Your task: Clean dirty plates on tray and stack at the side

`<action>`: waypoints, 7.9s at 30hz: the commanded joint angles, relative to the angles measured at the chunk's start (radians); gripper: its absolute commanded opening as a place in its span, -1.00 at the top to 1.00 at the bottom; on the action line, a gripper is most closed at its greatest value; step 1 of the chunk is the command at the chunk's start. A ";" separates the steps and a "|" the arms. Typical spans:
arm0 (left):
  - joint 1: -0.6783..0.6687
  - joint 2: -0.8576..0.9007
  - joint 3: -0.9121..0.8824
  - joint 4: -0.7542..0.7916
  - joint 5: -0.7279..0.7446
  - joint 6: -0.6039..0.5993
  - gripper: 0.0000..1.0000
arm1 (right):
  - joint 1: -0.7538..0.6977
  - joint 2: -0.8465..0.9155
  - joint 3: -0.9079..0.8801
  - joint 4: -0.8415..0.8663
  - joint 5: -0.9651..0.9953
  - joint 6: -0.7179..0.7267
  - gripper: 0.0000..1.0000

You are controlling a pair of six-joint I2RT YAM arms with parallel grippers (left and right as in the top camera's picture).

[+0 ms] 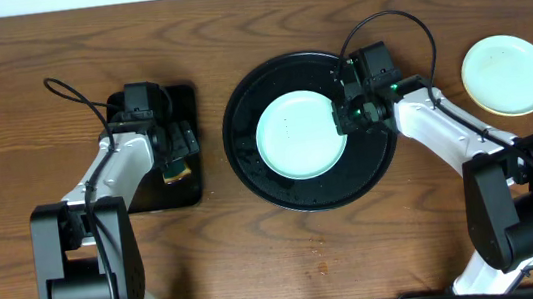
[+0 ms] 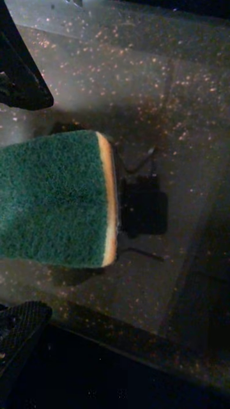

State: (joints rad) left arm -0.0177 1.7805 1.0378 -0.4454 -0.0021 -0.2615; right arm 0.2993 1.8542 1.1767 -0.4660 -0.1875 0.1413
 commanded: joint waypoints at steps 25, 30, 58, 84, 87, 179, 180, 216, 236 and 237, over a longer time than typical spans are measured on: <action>0.002 -0.148 0.064 -0.079 -0.010 -0.024 0.85 | 0.003 0.003 -0.009 0.002 -0.016 -0.008 0.17; 0.002 -0.235 0.064 -0.080 -0.011 -0.023 0.85 | 0.003 0.005 -0.010 0.003 -0.016 -0.007 -0.10; -0.327 -0.154 0.212 -0.018 0.219 0.067 0.85 | 0.003 0.074 -0.011 0.010 -0.016 0.050 0.75; -0.449 0.248 0.212 0.374 0.185 0.085 0.85 | 0.003 0.106 -0.011 0.032 -0.024 0.068 0.98; -0.460 0.251 0.206 0.341 0.186 0.081 0.85 | 0.003 0.106 -0.011 0.032 -0.024 0.071 0.98; 0.032 -0.187 0.161 -0.478 -0.040 -0.024 0.74 | 0.373 0.053 0.475 -0.402 1.169 -0.143 0.98; 0.032 -0.187 0.161 -0.472 -0.040 -0.024 0.75 | 0.394 0.053 0.475 -0.397 1.229 -0.143 0.98; 0.032 0.021 0.161 -0.271 -0.040 -0.021 -0.01 | 0.538 0.053 0.475 -0.286 1.527 -0.151 0.98; 0.032 0.021 0.161 -0.270 -0.040 -0.021 -0.70 | 0.205 -0.100 0.475 -0.314 0.695 -0.027 0.99; 0.032 0.021 0.161 -0.270 -0.040 -0.021 -0.70 | 0.153 -0.121 0.475 -0.325 0.615 -0.005 0.98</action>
State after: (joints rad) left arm 0.0105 1.7939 1.2057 -0.7136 -0.0303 -0.2874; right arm 0.5758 1.8324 1.6333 -0.7765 0.7506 0.0383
